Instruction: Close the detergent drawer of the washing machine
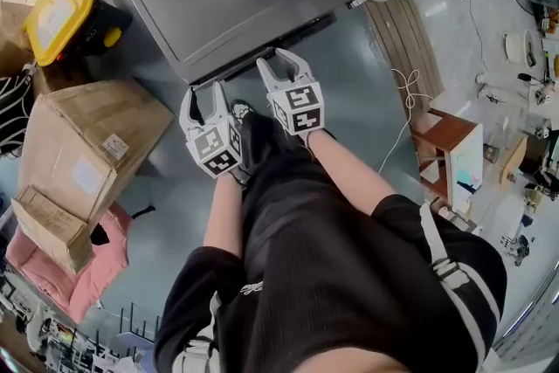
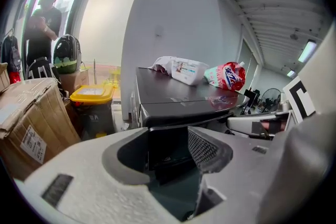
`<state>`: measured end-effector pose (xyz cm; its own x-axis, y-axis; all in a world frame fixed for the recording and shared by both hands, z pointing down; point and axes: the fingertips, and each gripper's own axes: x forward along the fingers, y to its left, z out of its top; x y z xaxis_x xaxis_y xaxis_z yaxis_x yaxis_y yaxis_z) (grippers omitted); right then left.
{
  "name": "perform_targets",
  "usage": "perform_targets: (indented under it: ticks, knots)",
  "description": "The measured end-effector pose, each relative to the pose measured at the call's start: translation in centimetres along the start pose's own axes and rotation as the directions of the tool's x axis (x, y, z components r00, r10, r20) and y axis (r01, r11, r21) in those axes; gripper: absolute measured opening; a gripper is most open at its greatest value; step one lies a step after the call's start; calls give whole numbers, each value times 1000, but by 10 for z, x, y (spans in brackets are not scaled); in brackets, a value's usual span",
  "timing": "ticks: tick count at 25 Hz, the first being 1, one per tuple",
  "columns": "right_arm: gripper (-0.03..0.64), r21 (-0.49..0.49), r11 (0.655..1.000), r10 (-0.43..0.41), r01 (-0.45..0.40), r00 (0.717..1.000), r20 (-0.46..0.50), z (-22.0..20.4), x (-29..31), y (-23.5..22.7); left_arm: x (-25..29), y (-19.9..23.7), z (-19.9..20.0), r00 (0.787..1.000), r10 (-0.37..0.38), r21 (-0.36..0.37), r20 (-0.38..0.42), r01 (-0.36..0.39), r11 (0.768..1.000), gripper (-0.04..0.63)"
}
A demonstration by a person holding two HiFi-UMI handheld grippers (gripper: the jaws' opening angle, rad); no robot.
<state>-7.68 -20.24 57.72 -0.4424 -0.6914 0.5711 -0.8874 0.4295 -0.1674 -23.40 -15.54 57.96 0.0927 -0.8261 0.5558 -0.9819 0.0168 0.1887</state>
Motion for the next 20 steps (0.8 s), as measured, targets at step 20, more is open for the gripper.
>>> perform_targets:
  ticks: [20]
  knots:
    - [135,-40,998,-41,41,999,7,0,0,0,-2,0,0,996,90,-27,2,-89,996,233]
